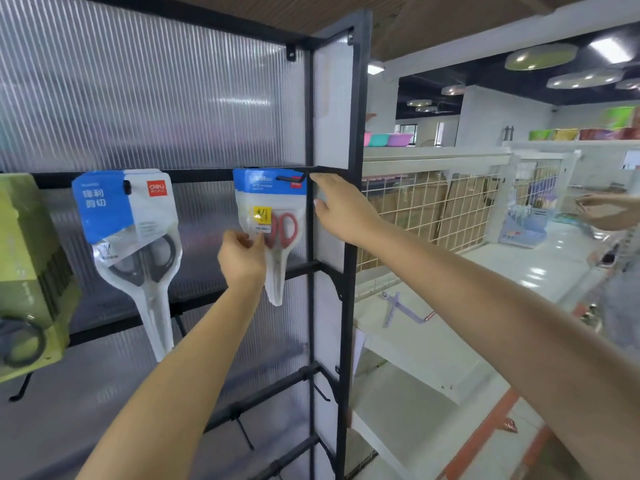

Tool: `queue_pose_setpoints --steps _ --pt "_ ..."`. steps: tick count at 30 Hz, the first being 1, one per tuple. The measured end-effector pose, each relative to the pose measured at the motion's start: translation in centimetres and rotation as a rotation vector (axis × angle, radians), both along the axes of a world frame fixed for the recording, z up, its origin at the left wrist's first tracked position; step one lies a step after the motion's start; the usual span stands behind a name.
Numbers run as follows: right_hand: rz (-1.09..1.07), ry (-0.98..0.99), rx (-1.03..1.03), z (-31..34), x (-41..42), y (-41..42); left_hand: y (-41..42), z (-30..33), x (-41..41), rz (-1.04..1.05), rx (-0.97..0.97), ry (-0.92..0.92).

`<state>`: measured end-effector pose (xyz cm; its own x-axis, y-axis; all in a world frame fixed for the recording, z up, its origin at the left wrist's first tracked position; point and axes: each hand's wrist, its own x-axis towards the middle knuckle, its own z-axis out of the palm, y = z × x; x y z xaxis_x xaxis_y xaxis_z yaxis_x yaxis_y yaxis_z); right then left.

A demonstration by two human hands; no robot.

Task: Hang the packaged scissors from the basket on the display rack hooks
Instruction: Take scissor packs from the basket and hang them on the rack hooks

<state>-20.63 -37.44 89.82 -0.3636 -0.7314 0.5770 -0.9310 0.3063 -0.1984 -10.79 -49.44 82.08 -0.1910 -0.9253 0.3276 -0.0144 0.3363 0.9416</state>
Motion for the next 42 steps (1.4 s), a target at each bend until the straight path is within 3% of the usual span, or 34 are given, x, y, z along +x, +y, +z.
queue_pose_setpoints --steps 5,11,15,23,29,36,42 --pt "-0.085 -0.056 -0.009 -2.4 1.2 6.0 3.5 -1.6 1.4 0.031 -0.14 -0.18" --pt "-0.163 -0.125 0.029 -6.4 3.4 14.2 12.7 -4.1 2.3 -0.171 -0.335 -0.337" --pt "-0.262 -0.255 0.048 -11.0 5.1 22.1 21.4 -7.8 2.0 -0.344 -0.341 -0.418" --pt "-0.581 -0.637 0.079 -26.0 9.4 38.8 37.5 -21.9 4.3 -0.767 -0.297 -0.675" --pt "-0.819 -1.018 0.129 -37.8 15.4 48.7 44.9 -33.0 8.3 -1.032 -0.208 -0.944" --pt "-1.113 -1.416 0.112 -54.3 23.9 53.9 46.9 -48.1 14.2 -1.224 -0.123 -1.284" --pt "-1.279 -1.636 0.057 -67.1 30.0 54.1 45.1 -59.9 17.8 -1.278 -0.021 -1.45"
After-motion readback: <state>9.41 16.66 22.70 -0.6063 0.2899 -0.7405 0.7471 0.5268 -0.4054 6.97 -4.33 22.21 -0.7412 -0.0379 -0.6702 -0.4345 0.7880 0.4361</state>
